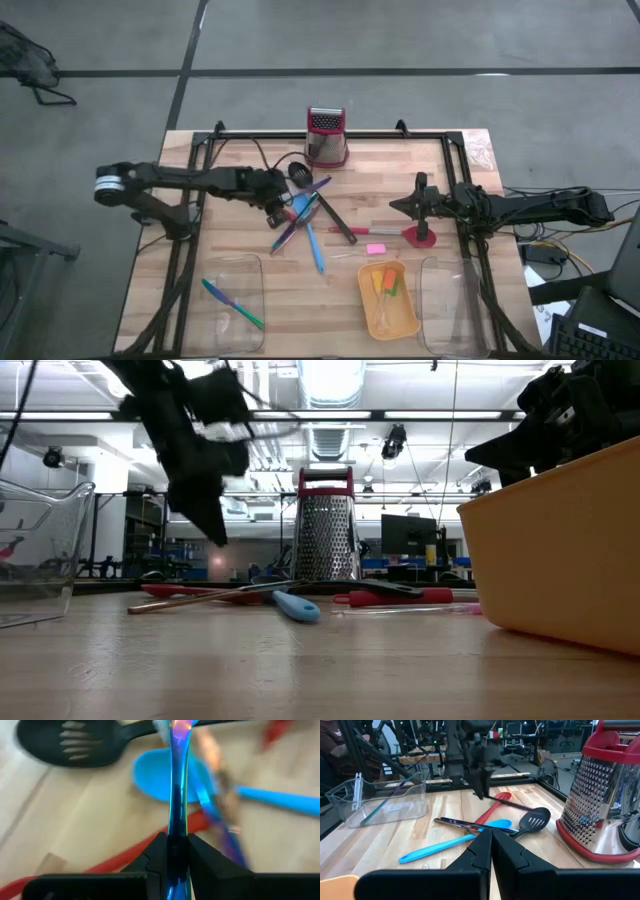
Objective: Pick & Place Kitchen Items
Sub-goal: Put the top iridescent knife into the left transparent bin, then put the iridescent knife into the left transparent bin
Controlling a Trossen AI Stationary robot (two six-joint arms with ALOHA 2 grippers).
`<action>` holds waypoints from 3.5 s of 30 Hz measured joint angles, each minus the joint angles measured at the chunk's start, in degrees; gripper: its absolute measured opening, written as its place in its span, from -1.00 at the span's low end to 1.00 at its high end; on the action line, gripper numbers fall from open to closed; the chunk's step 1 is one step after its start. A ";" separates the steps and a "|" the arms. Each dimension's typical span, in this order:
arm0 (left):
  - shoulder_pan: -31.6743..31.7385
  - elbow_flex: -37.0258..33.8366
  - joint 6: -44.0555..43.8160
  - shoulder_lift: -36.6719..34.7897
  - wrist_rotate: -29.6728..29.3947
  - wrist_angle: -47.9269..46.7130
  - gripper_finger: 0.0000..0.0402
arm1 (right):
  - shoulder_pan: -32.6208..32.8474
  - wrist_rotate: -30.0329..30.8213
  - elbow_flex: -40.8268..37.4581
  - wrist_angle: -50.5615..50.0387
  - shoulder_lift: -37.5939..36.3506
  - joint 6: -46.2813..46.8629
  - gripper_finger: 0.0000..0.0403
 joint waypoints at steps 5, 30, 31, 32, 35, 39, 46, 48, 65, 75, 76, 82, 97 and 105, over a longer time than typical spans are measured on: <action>-4.56 0.00 -2.95 -7.44 3.02 -2.46 -0.73 | 0.00 -0.01 0.00 -0.01 0.00 0.00 -0.96; -66.48 0.00 -37.23 -19.08 -13.18 -12.65 -0.72 | 0.00 -0.01 0.00 -0.02 0.00 0.00 -0.96; -68.49 0.00 -36.45 -18.66 -14.56 -12.69 -0.72 | 0.00 0.00 0.00 0.00 0.00 0.00 -0.96; -70.24 0.00 -34.82 -18.27 -16.20 -12.72 -0.72 | 0.02 0.00 0.00 -0.02 0.00 0.00 -0.96; -73.92 0.00 -24.15 -16.81 -22.34 -13.40 -0.72 | 0.00 0.00 0.00 0.00 0.00 0.00 -0.96; -75.03 0.00 -16.10 -15.90 -25.69 -15.91 -0.72 | 0.00 -0.01 0.00 0.00 0.00 0.00 -0.96; -75.19 -0.02 -11.26 -15.24 -25.34 -20.49 -0.72 | 0.00 0.00 0.00 -0.02 0.00 0.00 -0.96; -75.19 -0.02 -10.66 -14.86 -25.12 -21.57 -0.72 | 0.01 -0.02 0.00 -0.01 0.00 0.00 -0.96; -75.34 -0.02 5.69 -14.39 -19.80 -25.88 -0.71 | 0.02 -0.02 0.00 -0.02 0.00 0.00 -0.96; -75.34 -0.02 4.26 -13.77 -19.71 -24.20 -0.70 | 0.00 0.00 0.00 0.00 0.00 0.00 -0.96; -75.34 -0.02 4.10 -13.61 -20.03 -23.77 -0.69 | 0.00 0.00 0.00 0.00 0.00 0.00 -0.96; -75.33 -0.02 -5.52 -12.76 -24.86 -22.37 -0.52 | 0.01 0.00 0.00 -0.01 0.00 0.00 -0.96; -75.32 -0.02 -16.02 -12.25 -29.72 -18.81 -0.40 | 0.02 -0.02 0.00 -0.02 0.00 0.00 -0.96; -75.21 -0.02 -27.91 -12.27 -49.22 -10.21 -0.39 | 0.00 0.00 0.00 0.00 0.00 0.00 -0.96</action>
